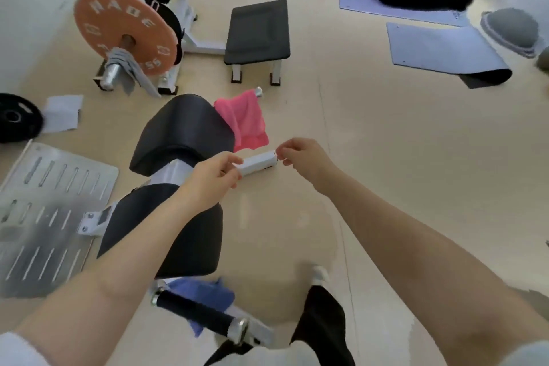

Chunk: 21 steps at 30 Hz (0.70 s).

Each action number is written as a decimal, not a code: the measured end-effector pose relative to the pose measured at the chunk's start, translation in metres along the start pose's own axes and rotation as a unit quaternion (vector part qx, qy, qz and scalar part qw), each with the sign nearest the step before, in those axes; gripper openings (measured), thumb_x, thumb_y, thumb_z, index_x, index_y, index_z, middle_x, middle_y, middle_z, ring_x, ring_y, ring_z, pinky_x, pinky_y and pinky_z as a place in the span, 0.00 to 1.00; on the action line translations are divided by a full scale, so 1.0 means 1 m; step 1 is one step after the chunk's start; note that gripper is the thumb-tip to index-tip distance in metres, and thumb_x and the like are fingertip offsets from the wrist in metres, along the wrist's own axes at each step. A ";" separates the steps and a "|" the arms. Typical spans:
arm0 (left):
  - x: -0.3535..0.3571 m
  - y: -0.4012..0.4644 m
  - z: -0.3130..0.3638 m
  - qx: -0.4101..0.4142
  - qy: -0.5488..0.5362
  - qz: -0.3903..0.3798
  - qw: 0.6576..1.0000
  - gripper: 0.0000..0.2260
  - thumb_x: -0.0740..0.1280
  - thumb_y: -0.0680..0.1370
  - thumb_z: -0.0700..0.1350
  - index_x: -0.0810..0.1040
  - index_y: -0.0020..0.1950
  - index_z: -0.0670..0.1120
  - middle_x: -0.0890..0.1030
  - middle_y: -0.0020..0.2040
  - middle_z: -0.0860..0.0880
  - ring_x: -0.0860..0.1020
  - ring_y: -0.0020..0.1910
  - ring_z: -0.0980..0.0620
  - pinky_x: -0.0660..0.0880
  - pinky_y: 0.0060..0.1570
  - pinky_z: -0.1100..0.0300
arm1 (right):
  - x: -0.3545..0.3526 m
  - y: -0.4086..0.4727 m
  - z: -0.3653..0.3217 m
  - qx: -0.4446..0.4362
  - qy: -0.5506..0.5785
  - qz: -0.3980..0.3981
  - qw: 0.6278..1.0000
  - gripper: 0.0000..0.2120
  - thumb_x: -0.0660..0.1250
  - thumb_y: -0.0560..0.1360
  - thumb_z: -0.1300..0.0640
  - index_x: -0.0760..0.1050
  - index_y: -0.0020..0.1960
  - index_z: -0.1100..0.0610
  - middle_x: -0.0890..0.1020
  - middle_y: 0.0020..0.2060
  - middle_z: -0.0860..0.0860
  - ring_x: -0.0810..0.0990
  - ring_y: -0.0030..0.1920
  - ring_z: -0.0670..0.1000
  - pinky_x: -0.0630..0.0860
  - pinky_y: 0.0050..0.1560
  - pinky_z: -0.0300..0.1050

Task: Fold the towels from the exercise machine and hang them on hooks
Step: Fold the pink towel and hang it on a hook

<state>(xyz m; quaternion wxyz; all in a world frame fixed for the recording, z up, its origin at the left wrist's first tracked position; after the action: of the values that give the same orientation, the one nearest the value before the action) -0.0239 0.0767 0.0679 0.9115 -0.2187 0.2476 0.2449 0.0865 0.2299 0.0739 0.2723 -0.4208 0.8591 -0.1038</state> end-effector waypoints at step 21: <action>0.037 0.212 0.027 -0.227 -0.132 0.247 0.933 0.11 0.60 0.79 0.43 0.71 0.61 0.50 0.77 0.47 0.56 0.79 0.40 0.58 0.69 0.33 0.75 | -0.032 0.350 -0.044 -0.150 -0.225 -0.227 0.936 0.18 0.53 0.79 0.60 0.68 0.69 0.56 0.72 0.67 0.54 0.69 0.67 0.54 0.63 0.70 0.50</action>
<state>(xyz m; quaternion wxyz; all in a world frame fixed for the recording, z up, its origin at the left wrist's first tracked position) -0.1043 0.2696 0.0099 0.7729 -0.3176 0.1090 0.5384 -0.1551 0.4709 -0.0201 0.3613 -0.6531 0.6624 0.0645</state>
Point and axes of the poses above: each hand's wrist, its own y-axis towards the middle knuckle, its own x-axis out of the palm, z = x × y, the point moved 4 cm from there along y, towards the middle knuckle
